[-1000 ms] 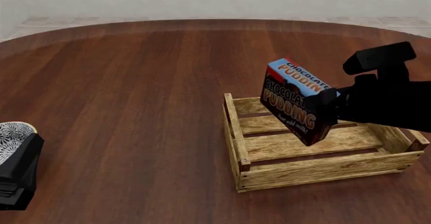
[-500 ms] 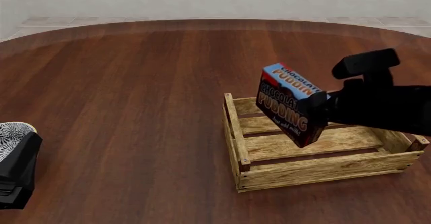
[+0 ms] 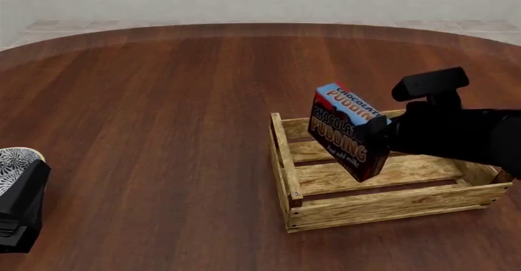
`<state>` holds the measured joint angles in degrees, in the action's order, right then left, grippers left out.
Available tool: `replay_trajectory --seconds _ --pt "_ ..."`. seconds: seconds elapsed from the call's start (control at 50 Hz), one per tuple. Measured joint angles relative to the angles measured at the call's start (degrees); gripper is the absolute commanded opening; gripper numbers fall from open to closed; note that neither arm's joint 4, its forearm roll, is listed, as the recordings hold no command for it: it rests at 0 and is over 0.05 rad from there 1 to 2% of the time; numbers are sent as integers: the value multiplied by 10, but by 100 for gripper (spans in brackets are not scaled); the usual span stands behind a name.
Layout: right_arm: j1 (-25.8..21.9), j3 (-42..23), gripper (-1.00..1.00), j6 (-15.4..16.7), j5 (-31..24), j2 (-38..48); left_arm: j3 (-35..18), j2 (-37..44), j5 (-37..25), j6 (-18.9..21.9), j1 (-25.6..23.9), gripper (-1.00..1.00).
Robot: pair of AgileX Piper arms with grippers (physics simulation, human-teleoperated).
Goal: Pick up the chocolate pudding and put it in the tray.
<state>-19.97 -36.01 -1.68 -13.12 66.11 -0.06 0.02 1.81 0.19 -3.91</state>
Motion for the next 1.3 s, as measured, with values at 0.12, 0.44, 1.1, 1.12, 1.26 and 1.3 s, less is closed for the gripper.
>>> replay_trajectory --seconds 0.12,0.44,1.1,1.12,1.26,1.3 --pt "-2 3 -100 -2 12 11 0 0 1 0 1 100" --pt "-8 14 -100 -6 38 35 0 0 3 0 3 100" --pt "-10 17 -100 -1 63 75 0 0 7 -1 6 100" --pt "-10 16 -100 0 63 76 0 0 7 -1 6 100" --pt "-11 14 -100 1 63 82 0 0 9 -2 6 100" --pt "-11 13 -100 2 62 83 0 0 9 -2 6 100"
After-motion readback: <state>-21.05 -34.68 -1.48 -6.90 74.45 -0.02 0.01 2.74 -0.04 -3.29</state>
